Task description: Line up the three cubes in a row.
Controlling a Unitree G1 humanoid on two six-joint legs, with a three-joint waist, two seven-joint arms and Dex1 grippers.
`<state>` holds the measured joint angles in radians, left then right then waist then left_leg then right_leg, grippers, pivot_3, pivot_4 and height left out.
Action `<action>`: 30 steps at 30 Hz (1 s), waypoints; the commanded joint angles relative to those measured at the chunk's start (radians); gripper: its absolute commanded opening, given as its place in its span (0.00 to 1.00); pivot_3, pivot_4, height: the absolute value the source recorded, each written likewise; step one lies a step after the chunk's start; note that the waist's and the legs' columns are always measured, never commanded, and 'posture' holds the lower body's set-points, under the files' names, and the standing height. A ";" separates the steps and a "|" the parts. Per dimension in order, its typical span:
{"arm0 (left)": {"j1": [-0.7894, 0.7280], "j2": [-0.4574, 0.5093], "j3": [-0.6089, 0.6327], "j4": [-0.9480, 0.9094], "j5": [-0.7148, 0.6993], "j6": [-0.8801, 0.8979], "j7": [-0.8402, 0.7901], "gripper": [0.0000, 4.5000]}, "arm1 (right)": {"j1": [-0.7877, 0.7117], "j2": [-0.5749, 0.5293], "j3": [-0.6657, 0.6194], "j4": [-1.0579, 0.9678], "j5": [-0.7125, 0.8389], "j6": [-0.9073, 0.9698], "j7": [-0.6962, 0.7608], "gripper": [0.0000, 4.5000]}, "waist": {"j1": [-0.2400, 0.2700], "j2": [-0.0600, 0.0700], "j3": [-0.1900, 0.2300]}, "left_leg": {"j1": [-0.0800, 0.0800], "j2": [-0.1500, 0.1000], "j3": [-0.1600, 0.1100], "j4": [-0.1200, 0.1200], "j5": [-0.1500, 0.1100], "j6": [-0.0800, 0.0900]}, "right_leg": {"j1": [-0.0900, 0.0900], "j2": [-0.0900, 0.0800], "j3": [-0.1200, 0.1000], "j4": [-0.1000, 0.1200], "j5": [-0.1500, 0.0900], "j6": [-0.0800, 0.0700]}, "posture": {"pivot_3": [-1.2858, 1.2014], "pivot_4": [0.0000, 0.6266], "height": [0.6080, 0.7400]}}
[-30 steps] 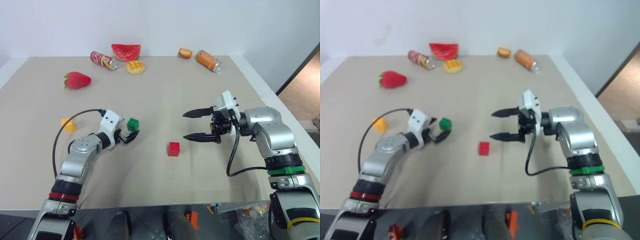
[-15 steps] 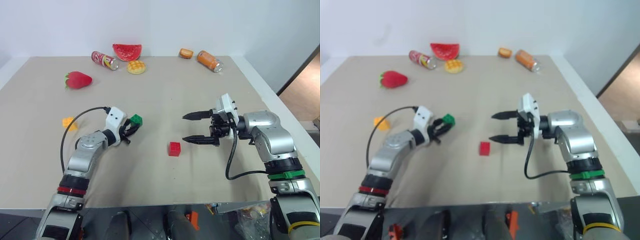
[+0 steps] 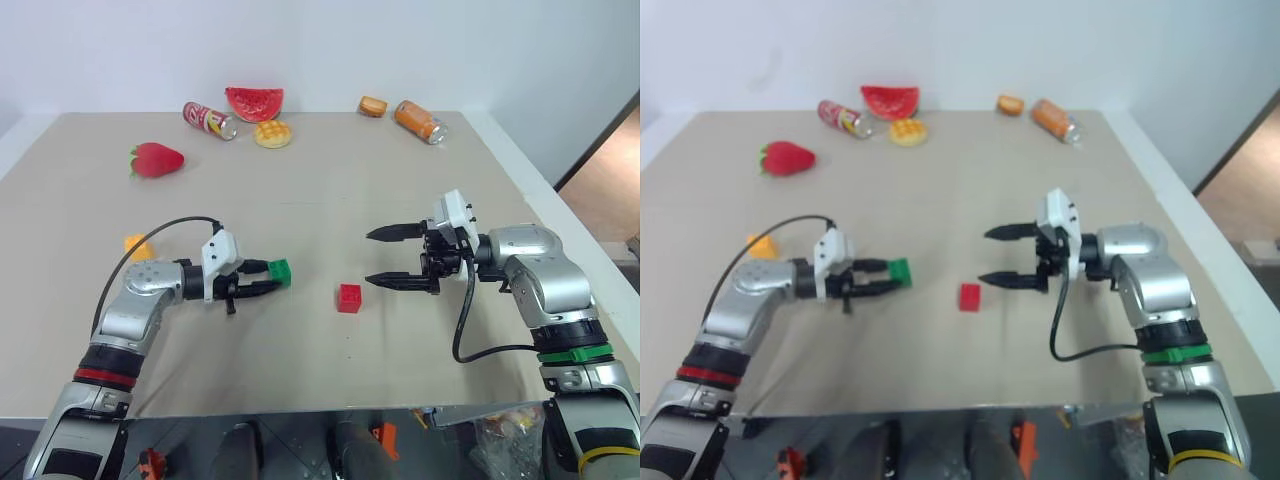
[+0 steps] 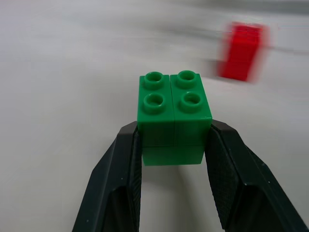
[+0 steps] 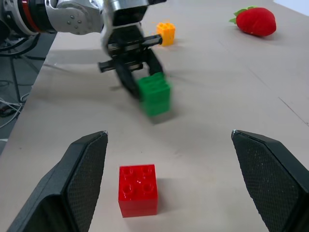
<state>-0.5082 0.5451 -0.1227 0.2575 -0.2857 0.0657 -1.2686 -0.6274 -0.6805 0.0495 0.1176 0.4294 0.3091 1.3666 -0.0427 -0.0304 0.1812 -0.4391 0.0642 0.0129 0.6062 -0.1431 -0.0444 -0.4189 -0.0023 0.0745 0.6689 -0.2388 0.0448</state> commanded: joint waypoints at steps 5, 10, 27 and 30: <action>-0.113 -0.063 -0.058 0.131 0.018 -0.125 -0.135 0.28 | 0.070 -0.051 -0.078 -0.135 0.069 0.061 -0.026 0.95 | 0.004 0.000 0.000 | -0.001 0.000 0.000 0.002 0.000 0.000 | 0.000 0.000 0.000 0.000 0.000 0.001 | 0.52 0.24 1.00; -0.163 -0.103 -0.076 0.224 0.048 -0.190 -0.162 0.28 | 0.143 -0.102 -0.113 -0.204 0.101 0.105 -0.024 0.95 | 0.000 0.000 0.000 | -0.001 0.000 0.000 0.003 0.000 0.000 | 0.000 0.000 0.000 0.000 0.001 0.001 | 0.52 0.24 1.00; -0.148 -0.105 -0.056 0.278 0.054 -0.235 -0.166 0.28 | 0.206 -0.152 -0.116 -0.217 0.099 0.096 -0.024 0.95 | -0.003 0.000 0.000 | -0.001 0.000 0.000 0.004 0.000 0.001 | 0.000 0.000 0.000 0.000 0.001 0.001 | 0.52 0.24 1.00; -0.142 -0.106 -0.055 0.276 0.054 -0.237 -0.161 0.28 | 0.204 -0.151 -0.113 -0.216 0.099 0.094 -0.023 0.95 | -0.003 0.000 0.000 | -0.001 0.000 -0.001 0.004 0.000 0.001 | 0.000 0.000 0.000 0.000 0.001 0.001 | 0.52 0.24 1.00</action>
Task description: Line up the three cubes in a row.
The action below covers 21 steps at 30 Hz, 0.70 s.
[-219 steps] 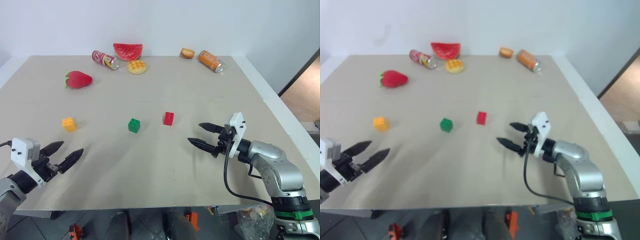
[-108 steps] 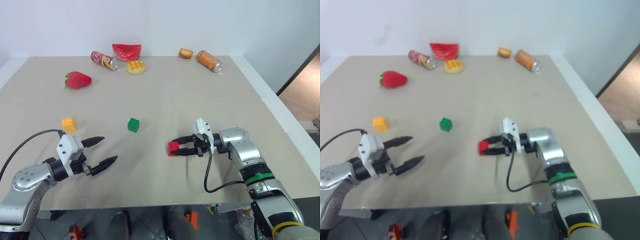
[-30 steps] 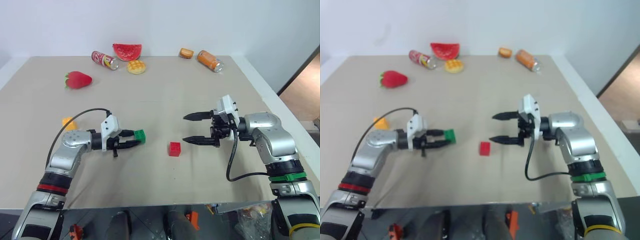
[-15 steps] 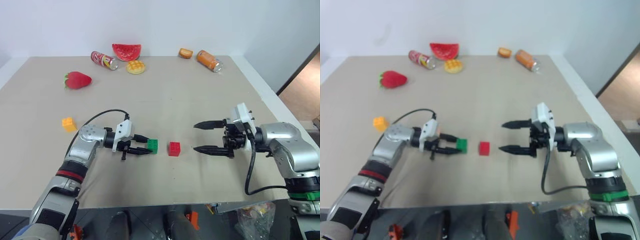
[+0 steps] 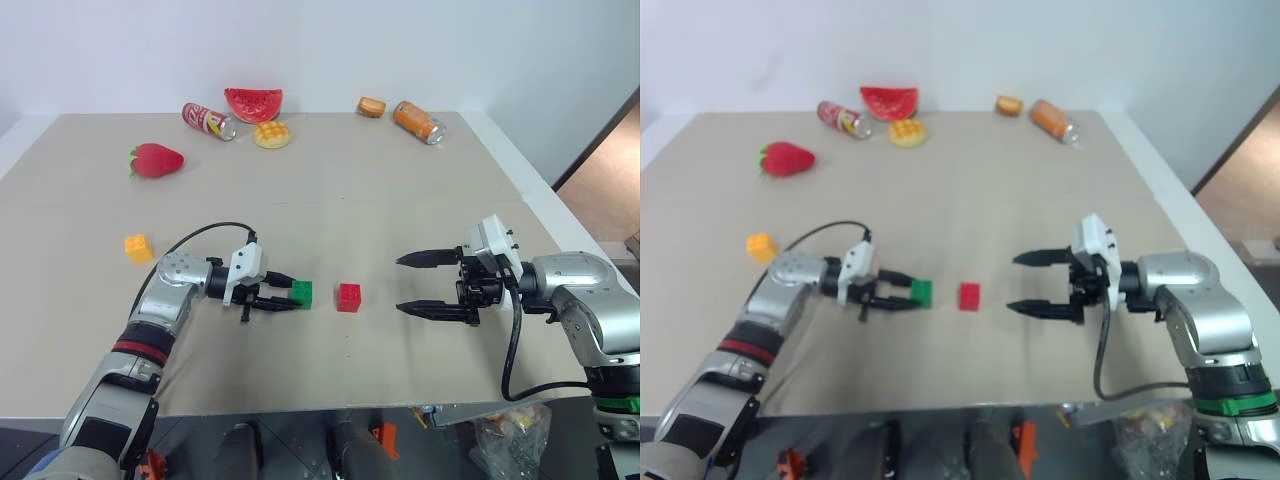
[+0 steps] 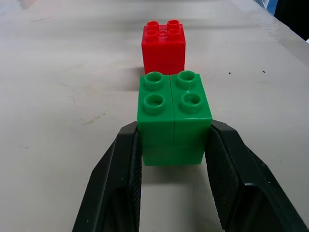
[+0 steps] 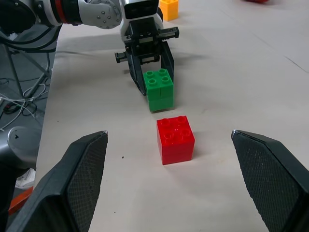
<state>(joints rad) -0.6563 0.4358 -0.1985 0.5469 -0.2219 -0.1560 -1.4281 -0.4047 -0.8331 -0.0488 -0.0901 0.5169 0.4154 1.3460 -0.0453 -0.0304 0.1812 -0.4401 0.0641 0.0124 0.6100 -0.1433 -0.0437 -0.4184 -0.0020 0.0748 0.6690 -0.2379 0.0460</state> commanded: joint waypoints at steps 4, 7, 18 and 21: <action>0.006 -0.003 0.030 0.002 -0.008 -0.042 0.013 0.28 | -0.020 0.001 -0.015 -0.005 0.012 -0.016 -0.003 0.95 | 0.000 0.000 0.000 | 0.000 0.000 0.000 0.000 0.000 0.000 | 0.000 0.000 0.000 0.000 0.000 0.000 | 0.52 0.24 1.00; 0.001 -0.005 0.034 0.022 -0.010 -0.032 0.019 0.51 | -0.021 0.002 -0.014 -0.003 0.009 -0.019 -0.004 0.95 | 0.000 0.000 0.000 | 0.000 0.000 0.000 0.000 0.000 0.000 | 0.000 0.000 0.000 0.000 0.000 0.000 | 0.52 0.24 1.00; 0.034 0.026 0.052 -0.009 -0.028 -0.053 -0.002 0.95 | -0.042 0.005 -0.005 0.012 0.007 -0.024 0.002 0.95 | -0.001 0.000 0.000 | 0.000 0.000 0.000 0.000 0.000 0.000 | 0.000 0.000 0.000 0.000 0.000 0.000 | 0.52 0.24 1.00; 0.075 0.090 0.087 -0.076 -0.051 -0.013 0.001 0.95 | -0.063 0.005 0.000 0.023 0.005 -0.026 0.009 0.95 | -0.003 0.000 0.000 | 0.000 0.000 0.000 0.000 0.000 0.000 | 0.000 0.000 0.000 0.000 0.000 0.000 | 0.52 0.24 1.00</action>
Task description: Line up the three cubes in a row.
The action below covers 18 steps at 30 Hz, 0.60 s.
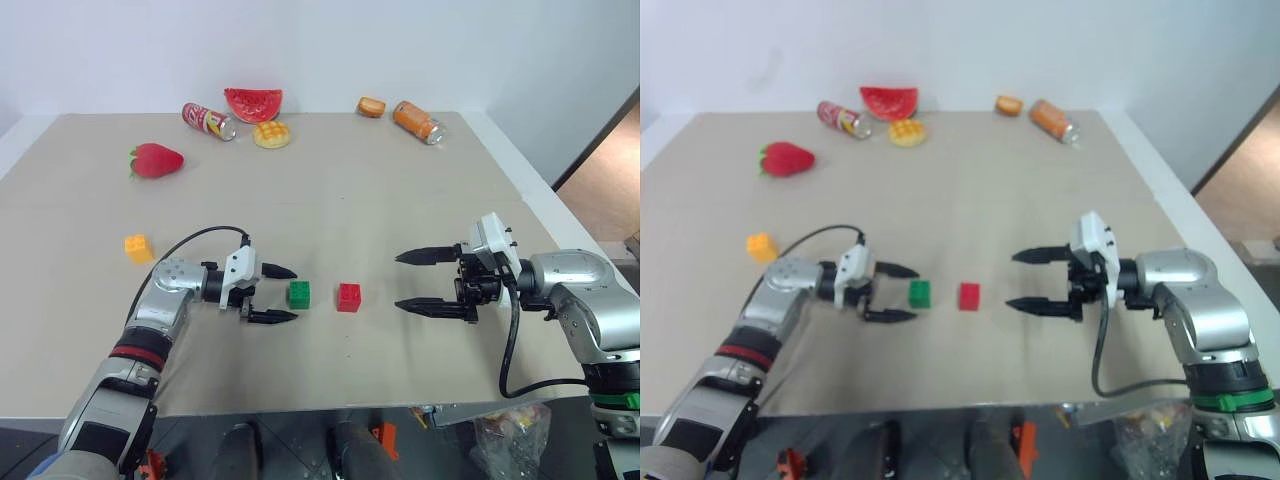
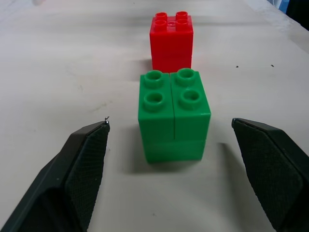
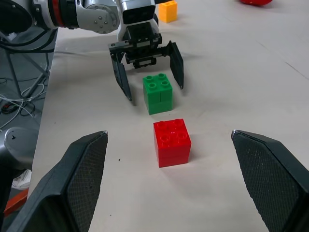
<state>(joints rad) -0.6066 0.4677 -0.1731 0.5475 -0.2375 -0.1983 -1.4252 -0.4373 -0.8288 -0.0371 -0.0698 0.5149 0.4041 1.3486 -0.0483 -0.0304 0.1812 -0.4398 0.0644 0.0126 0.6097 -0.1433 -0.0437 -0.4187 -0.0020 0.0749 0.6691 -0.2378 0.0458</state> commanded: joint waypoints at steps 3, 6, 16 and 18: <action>0.101 0.141 0.111 -0.190 -0.082 0.119 0.000 0.95 | -0.046 -0.002 -0.011 0.009 0.009 -0.016 0.012 0.95 | 0.000 0.000 0.000 | 0.000 0.001 0.000 -0.001 0.000 0.000 | -0.001 0.000 0.000 0.000 0.000 -0.001 | 0.52 0.24 1.00; 0.181 0.209 0.147 -0.264 -0.082 0.161 0.033 0.95 | -0.065 0.001 -0.008 0.024 0.008 -0.025 0.018 0.95 | 0.000 0.000 0.000 | 0.000 0.001 0.001 -0.002 0.000 0.000 | -0.001 0.000 0.000 0.000 -0.001 -0.002 | 0.52 0.24 1.00; 0.508 0.140 0.333 -0.709 -0.191 0.680 0.564 0.95 | -0.227 0.161 0.086 0.081 -0.082 -0.107 -0.076 0.95 | -0.001 0.000 0.000 | 0.001 0.002 0.002 -0.001 0.000 0.000 | -0.001 -0.002 0.000 0.001 -0.003 -0.005 | 0.52 0.24 1.00; 0.584 0.097 0.358 -0.802 -0.194 0.766 0.681 0.95 | -0.259 0.200 0.110 0.111 -0.116 -0.136 -0.097 0.95 | -0.001 -0.001 0.000 | 0.001 0.002 0.004 -0.001 -0.001 0.000 | 0.000 -0.002 0.000 0.001 -0.003 -0.004 | 0.52 0.24 1.00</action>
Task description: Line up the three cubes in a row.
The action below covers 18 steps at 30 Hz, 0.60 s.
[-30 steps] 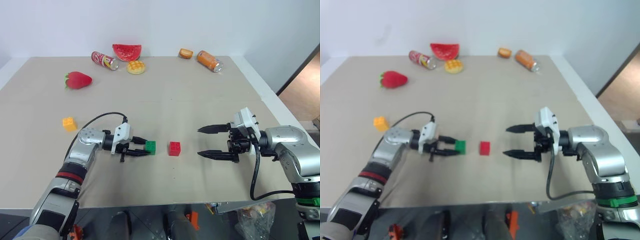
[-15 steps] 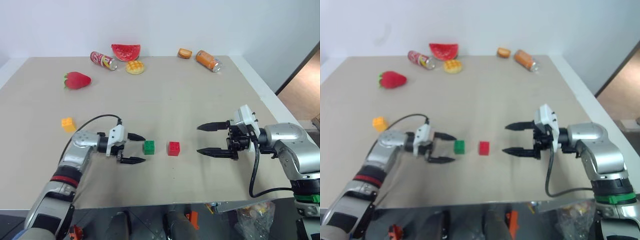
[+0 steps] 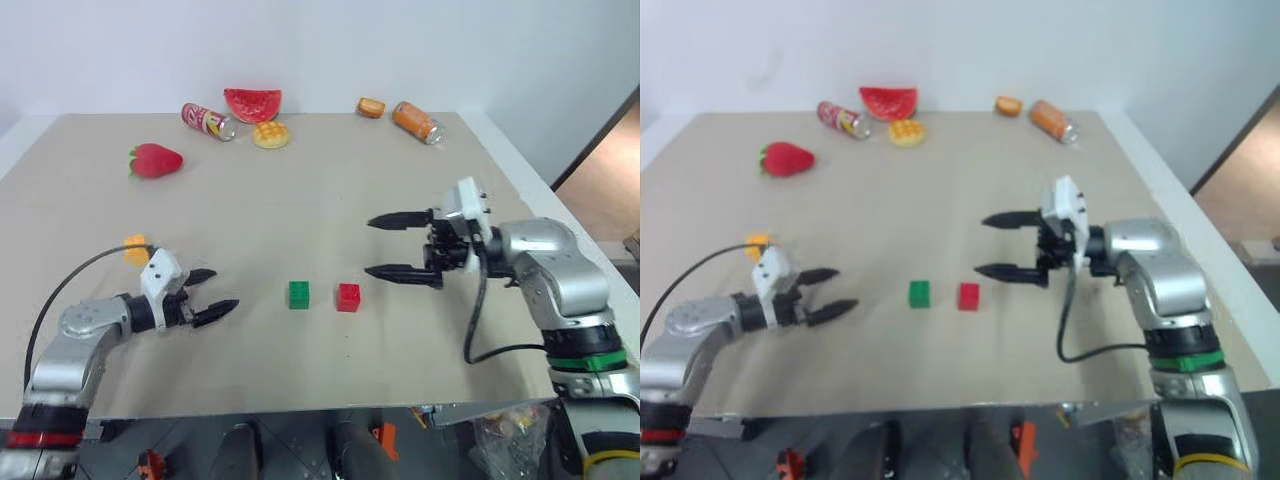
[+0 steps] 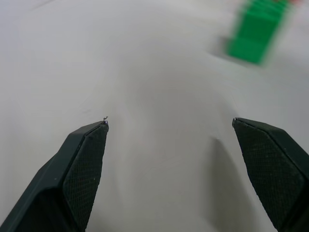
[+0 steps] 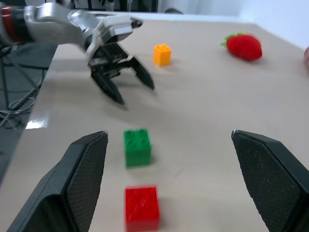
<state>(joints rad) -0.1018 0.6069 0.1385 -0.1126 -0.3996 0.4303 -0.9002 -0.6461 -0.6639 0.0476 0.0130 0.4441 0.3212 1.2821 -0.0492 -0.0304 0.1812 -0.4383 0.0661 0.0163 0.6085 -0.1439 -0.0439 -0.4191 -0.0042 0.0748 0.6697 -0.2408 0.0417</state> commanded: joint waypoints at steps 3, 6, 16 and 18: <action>0.115 -0.114 0.103 -0.233 -0.033 0.235 0.336 0.95 | -0.077 0.065 0.041 0.064 -0.064 -0.082 -0.026 0.95 | 0.002 -0.001 0.000 | 0.000 0.000 -0.001 -0.001 0.000 0.000 | 0.000 0.001 0.000 0.001 0.001 0.002 | 0.52 0.24 1.00; 0.085 -0.197 0.205 -0.286 -0.021 0.319 0.551 0.95 | -0.093 0.078 0.053 0.088 -0.055 -0.093 0.008 0.95 | 0.000 -0.001 0.000 | 0.001 0.000 -0.002 -0.001 0.000 0.000 | 0.000 0.002 0.000 0.001 0.001 0.002 | 0.52 0.24 1.00; -0.036 -0.318 0.312 -0.306 0.094 0.381 0.931 0.95 | -0.116 0.114 0.069 0.149 -0.076 -0.134 0.031 0.95 | 0.002 -0.001 0.000 | 0.001 0.000 -0.008 0.001 0.002 0.001 | 0.001 0.006 0.000 0.002 0.005 -0.002 | 0.52 0.24 1.00; -0.036 -0.324 0.299 -0.306 0.098 0.389 0.940 0.95 | -0.113 0.115 0.066 0.144 -0.072 -0.132 0.033 0.95 | 0.002 -0.001 -0.001 | 0.001 -0.001 -0.008 0.001 0.003 0.001 | 0.001 0.005 0.000 0.001 0.006 0.000 | 0.52 0.24 1.00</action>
<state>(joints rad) -0.1301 0.2804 0.4382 -0.3830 -0.3131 0.8171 0.0234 -0.7397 -0.5470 0.1282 0.1707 0.3667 0.2005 1.3095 -0.0469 -0.0316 0.1806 -0.4380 0.0650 0.0086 0.6093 -0.1414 -0.0432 -0.4183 0.0012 0.0750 0.6700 -0.2347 0.0415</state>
